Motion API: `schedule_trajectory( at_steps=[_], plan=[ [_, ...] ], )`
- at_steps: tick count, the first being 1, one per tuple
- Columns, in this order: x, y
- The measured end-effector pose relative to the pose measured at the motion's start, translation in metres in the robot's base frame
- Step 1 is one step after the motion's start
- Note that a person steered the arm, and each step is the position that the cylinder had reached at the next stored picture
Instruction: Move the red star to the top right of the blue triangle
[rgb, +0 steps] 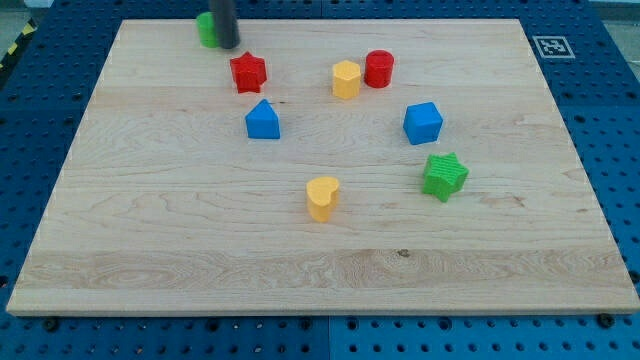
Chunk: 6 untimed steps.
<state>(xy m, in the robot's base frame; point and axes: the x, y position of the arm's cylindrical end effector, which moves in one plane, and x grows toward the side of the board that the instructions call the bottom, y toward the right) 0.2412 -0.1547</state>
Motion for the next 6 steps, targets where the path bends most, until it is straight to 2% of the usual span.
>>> schedule_trajectory(
  at_steps=[1, 2, 3, 4, 5, 6],
  plan=[
    [0.002, -0.024],
    [0.058, 0.038],
    [0.055, 0.1],
    [0.015, 0.1],
    [0.002, 0.081],
    [-0.023, 0.04]
  ],
)
